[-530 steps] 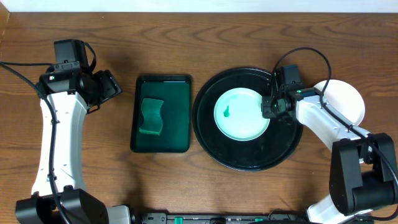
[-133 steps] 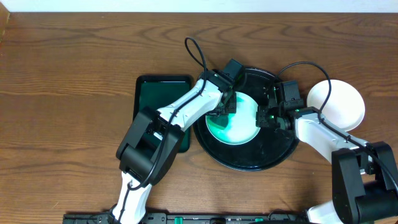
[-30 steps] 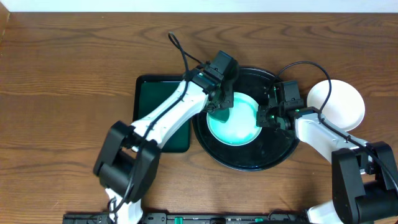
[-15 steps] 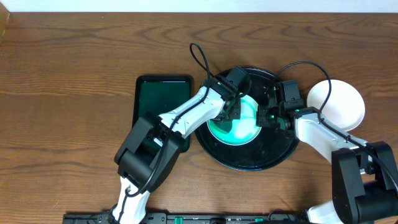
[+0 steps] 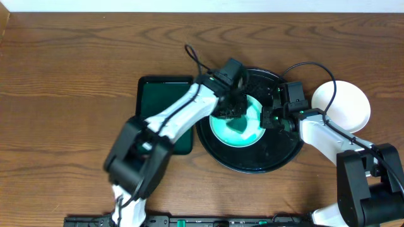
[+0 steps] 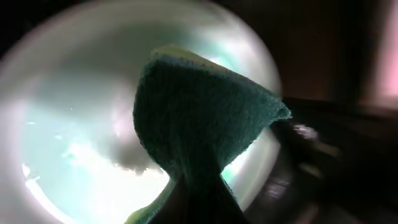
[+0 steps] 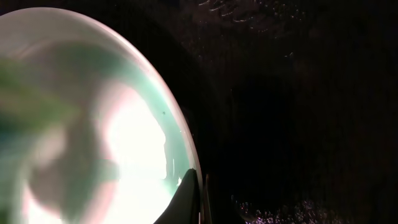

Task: Clean dirty plates on tray and stack at the side
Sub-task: 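Carry the sponge left and drop it onto the dark green tray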

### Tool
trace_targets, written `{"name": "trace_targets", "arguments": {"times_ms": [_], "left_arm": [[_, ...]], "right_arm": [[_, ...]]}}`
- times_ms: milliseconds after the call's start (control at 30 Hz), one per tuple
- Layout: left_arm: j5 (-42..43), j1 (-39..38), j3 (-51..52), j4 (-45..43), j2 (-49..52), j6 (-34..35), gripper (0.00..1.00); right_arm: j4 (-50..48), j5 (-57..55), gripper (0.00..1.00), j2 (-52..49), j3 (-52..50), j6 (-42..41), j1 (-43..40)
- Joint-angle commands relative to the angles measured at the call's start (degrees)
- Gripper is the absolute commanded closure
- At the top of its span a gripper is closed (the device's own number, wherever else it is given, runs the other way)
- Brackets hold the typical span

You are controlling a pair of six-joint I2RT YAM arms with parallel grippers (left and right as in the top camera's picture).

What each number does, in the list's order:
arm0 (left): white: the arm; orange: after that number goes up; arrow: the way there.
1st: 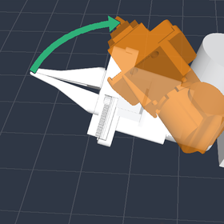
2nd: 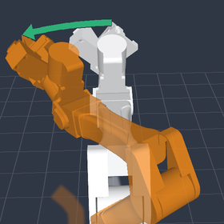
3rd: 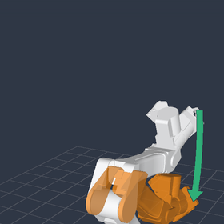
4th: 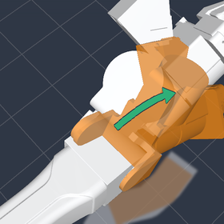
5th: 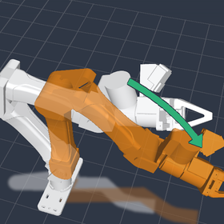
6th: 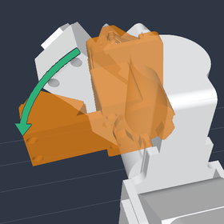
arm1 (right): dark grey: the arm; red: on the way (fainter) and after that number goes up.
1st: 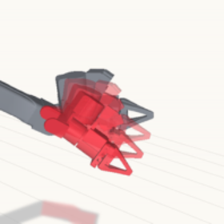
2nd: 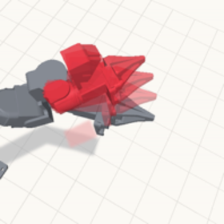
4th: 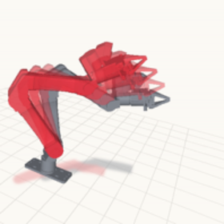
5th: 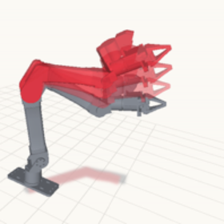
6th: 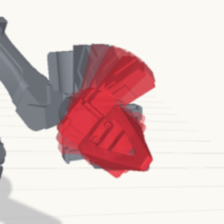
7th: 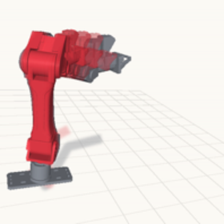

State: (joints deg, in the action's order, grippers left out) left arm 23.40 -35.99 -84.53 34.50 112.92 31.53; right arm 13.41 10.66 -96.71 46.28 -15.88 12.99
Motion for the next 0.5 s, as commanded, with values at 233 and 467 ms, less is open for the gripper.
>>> {"name": "trace_targets", "arguments": {"times_ms": [233, 467], "left_arm": [[-5.7, 8.7, -0.1, 8.3, -12.8, -3.6, 0.92], [-6.6, 18.0, -0.1, 17.1, -13.4, -9.7, 0.93]], "right_arm": [[-0.3, 0.4, 0.99, -0.4, -0.2, 0.3, 0.6], [-0.3, 0.3, 0.99, -0.4, -0.2, 0.3, 0.6]]}}
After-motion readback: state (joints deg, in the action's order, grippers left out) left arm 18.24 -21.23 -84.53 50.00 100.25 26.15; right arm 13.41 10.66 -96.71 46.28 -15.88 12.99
